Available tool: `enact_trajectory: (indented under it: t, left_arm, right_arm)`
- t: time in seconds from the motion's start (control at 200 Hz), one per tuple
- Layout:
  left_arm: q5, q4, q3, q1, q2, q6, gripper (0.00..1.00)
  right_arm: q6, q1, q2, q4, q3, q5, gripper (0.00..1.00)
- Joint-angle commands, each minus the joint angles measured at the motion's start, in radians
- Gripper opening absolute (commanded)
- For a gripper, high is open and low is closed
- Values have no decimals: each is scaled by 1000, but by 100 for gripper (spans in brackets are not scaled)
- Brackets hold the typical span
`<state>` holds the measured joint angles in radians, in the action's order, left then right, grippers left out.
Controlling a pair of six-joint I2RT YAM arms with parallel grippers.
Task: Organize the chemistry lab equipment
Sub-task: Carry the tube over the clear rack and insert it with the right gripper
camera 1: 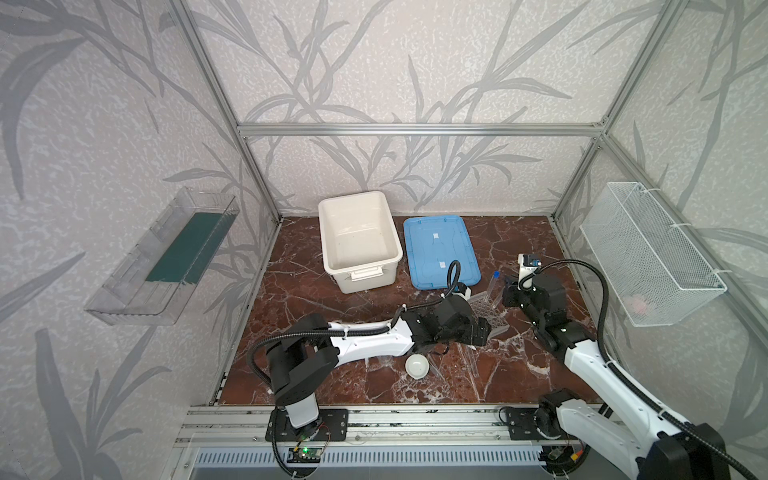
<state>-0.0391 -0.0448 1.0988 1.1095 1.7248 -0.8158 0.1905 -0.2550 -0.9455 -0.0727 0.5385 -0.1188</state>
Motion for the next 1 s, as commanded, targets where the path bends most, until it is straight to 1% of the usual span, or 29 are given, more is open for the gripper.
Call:
enact_trajectory:
  t: [0.0,0.17,0.385,0.685,0.994]
  left_arm:
    - [11,8,30,-1,-1,-9,99]
    - [17,11,26,-1,1,-17,99]
    - [69,72,29,-1,-1,-33,99]
    - [76,86,27,-1,-5,-29,99]
    - [75,79,19,-3,-1,-26,99]
  right_arm:
    - [-4,3,23,-35,-17,-5,21]
    - [-8,3,-26,-54,-22,-1,21]
    - [-11,3,-58,-43,-17,2,21]
    - [-42,3,-86,-29,5,4,21]
    - [-94,-14,-115,-74,7,-8,19]
